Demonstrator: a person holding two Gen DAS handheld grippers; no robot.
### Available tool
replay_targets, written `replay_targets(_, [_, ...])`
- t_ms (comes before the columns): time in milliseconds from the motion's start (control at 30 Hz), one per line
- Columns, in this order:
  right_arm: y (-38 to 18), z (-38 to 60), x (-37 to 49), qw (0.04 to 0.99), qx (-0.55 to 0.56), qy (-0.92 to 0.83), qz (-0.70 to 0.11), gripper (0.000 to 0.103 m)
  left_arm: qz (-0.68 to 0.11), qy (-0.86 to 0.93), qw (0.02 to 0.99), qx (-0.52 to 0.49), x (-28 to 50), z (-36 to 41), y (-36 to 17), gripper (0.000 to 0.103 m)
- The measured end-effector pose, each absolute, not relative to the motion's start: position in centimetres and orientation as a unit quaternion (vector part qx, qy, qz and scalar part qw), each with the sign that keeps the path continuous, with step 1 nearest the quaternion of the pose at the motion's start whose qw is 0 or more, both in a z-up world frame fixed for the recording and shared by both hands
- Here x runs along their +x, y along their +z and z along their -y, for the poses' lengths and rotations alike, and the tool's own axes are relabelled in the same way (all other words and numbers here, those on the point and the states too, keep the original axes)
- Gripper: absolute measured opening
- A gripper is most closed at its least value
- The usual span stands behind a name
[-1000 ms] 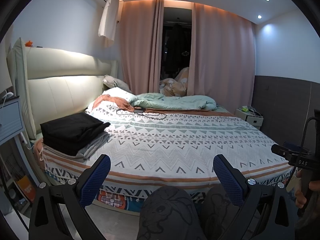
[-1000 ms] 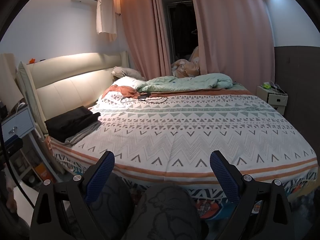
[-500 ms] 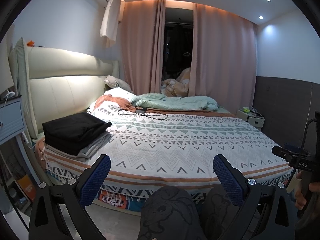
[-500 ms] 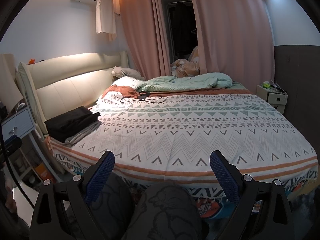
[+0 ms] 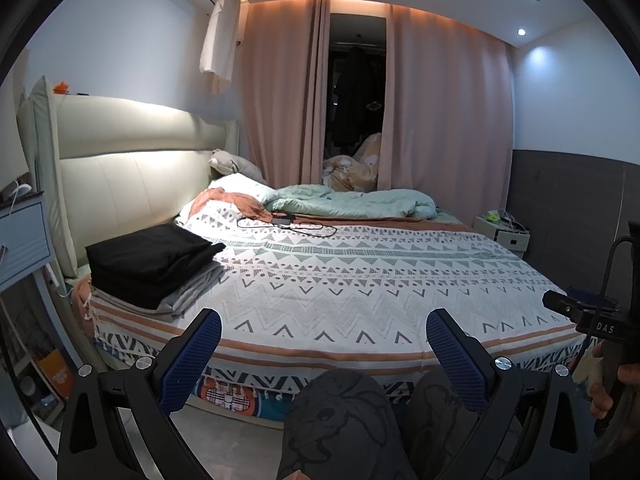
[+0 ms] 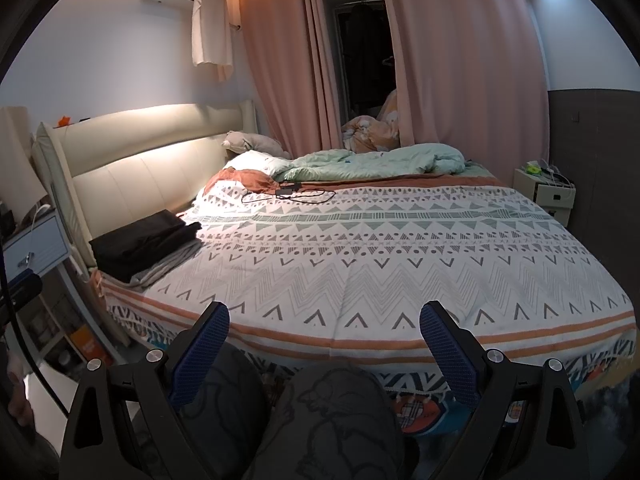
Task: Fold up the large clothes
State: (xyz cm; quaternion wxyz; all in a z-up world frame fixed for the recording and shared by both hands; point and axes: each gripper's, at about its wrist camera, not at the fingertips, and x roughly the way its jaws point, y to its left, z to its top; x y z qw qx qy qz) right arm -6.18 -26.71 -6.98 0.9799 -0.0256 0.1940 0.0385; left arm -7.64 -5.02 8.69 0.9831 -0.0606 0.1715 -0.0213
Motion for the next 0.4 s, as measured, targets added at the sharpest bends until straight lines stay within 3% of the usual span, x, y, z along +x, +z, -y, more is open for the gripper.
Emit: replay_targets(400, [-7.05,26.69,-6.05,0.979,-0.024,0.038,-0.197,0.096,-0.172,-0.032,0.983,-0.064,-7.77,4.95,8.88,0.102])
